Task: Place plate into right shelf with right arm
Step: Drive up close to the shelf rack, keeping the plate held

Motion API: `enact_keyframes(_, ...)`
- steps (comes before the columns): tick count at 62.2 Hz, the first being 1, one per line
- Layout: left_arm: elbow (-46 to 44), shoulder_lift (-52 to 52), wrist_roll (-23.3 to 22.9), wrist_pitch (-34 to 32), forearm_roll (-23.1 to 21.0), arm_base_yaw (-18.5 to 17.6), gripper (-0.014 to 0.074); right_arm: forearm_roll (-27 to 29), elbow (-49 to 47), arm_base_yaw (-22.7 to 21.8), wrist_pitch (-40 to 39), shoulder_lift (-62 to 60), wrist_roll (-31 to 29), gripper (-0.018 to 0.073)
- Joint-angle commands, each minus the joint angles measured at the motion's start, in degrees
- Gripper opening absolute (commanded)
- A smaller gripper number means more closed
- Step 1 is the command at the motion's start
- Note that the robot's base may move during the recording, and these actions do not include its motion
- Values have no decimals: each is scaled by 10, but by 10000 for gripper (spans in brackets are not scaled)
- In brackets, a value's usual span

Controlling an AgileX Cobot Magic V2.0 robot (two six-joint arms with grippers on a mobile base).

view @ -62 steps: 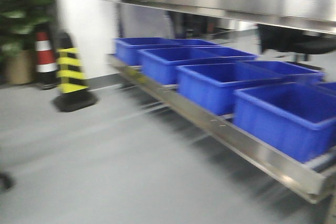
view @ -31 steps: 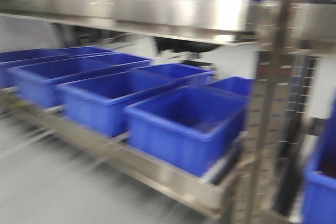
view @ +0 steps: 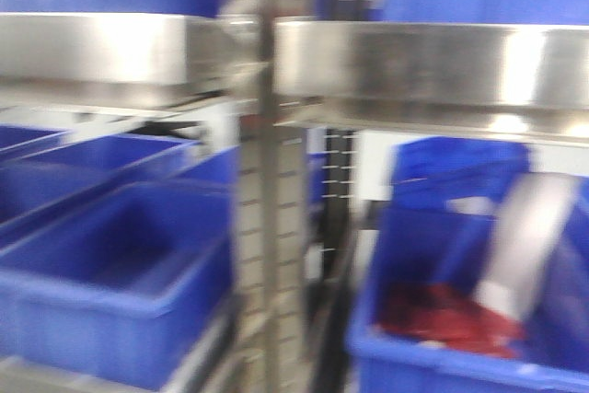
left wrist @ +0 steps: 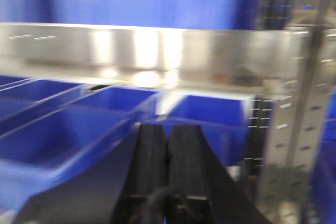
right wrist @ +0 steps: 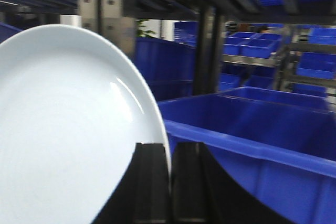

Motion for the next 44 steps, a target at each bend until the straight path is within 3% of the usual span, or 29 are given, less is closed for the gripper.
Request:
enact_keyframes(1,5,-7,-1,-51,-1,0,-47,-9,-18,0,-48,8,-3,55)
enact_keyframes(44,5,-7,-1,-51,-1,0,-47,-9,-18,0,-48,8,-3,55)
